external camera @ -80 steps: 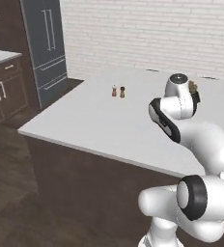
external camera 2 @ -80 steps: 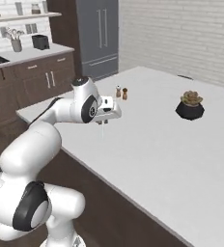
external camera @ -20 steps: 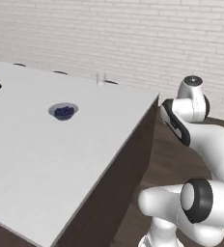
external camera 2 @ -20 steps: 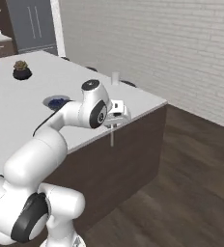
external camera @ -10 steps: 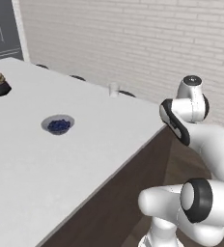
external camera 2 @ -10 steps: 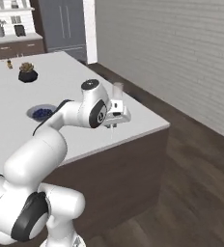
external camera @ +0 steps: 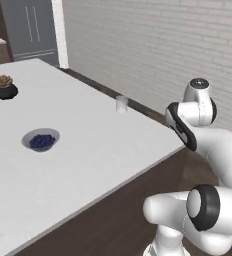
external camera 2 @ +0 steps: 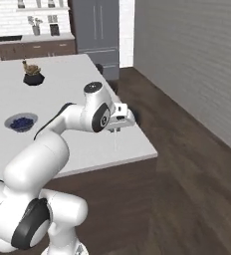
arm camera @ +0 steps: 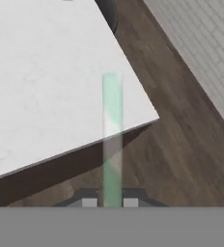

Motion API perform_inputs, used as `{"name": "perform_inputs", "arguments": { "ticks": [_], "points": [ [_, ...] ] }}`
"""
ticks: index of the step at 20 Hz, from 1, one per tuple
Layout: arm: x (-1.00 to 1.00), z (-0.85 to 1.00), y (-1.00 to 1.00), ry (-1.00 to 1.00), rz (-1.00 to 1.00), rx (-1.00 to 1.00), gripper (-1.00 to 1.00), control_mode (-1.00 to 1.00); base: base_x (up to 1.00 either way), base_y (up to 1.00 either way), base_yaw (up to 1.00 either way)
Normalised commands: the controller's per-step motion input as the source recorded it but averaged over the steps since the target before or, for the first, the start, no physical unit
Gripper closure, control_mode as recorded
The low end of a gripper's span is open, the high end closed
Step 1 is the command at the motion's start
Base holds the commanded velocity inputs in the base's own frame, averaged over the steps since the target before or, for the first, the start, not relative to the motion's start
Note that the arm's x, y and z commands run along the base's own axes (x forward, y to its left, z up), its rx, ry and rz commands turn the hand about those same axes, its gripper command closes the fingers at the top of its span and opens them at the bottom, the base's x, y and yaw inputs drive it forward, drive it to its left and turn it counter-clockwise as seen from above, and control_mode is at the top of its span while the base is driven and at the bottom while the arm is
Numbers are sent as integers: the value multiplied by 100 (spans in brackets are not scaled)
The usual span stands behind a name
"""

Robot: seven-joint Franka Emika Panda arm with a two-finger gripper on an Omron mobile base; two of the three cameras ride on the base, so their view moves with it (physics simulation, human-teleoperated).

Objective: Take a straw from the drawer in front and place it inside the glass cup on the dining counter.

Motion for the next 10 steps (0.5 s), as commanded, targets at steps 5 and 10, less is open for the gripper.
{"name": "perform_inputs", "arguments": {
  "ticks": [5, 10],
  "points": [
    [0, 0, 0, 0, 0, 0, 100, 100, 10, -100, 34],
    [0, 0, 0, 0, 0, 0, 100, 100, 15, -100, 37]
  ]
}}
